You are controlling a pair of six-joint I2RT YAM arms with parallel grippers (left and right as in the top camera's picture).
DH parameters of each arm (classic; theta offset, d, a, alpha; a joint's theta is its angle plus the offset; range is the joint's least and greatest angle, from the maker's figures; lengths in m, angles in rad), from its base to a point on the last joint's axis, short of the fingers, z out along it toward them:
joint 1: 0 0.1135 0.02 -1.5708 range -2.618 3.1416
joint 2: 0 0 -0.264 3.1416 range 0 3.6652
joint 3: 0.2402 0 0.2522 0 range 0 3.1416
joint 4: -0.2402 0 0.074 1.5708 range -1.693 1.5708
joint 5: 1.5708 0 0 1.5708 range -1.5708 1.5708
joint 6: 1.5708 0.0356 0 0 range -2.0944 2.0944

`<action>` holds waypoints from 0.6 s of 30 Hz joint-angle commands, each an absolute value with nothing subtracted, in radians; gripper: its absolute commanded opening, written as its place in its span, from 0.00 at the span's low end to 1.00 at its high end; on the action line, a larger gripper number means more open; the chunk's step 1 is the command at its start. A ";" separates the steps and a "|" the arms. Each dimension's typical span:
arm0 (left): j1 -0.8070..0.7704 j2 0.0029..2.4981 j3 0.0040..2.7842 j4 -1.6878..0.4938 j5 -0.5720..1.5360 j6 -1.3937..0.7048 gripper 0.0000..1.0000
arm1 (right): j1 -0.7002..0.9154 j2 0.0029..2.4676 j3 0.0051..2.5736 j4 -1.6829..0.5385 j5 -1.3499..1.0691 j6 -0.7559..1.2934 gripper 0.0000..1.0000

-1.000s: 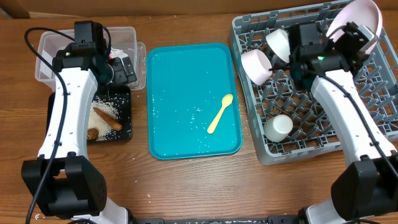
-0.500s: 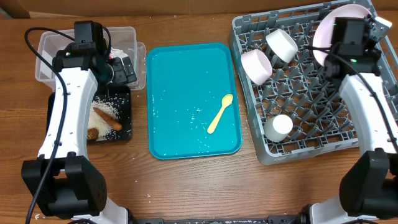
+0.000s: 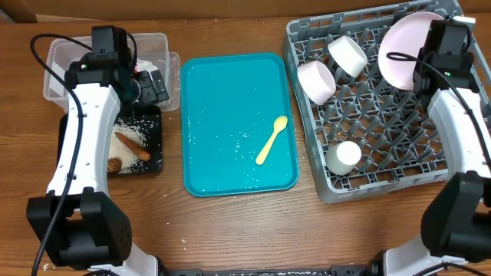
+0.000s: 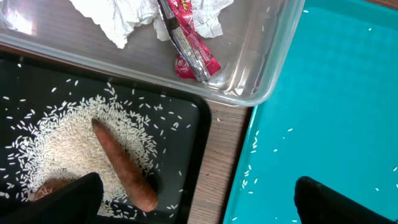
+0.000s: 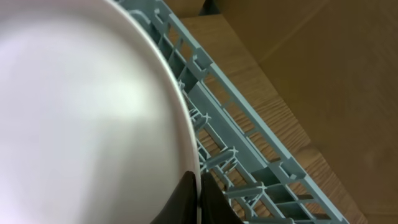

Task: Sort waste into correct bins and load items into the dishwasher
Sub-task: 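Stand the plate upright in the rack's back right slots and release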

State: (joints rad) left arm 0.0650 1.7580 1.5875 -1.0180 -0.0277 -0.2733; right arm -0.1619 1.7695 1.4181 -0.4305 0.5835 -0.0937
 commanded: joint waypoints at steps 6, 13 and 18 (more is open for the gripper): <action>0.063 1.745 1.592 -1.017 -0.036 -0.258 1.00 | -0.157 1.819 1.419 -0.405 0.628 -0.101 0.04; 0.063 1.745 1.592 -1.017 -0.036 -0.258 1.00 | -0.157 1.819 1.420 -0.325 0.770 -0.110 0.04; 0.063 1.745 1.592 -1.017 -0.036 -0.258 1.00 | -0.122 1.819 1.420 -0.359 0.722 -0.109 0.04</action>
State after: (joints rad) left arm 0.0650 1.7580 1.5875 -1.0180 -0.0273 -0.2733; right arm -0.1452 1.8114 1.4178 -0.3496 0.7067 -0.1017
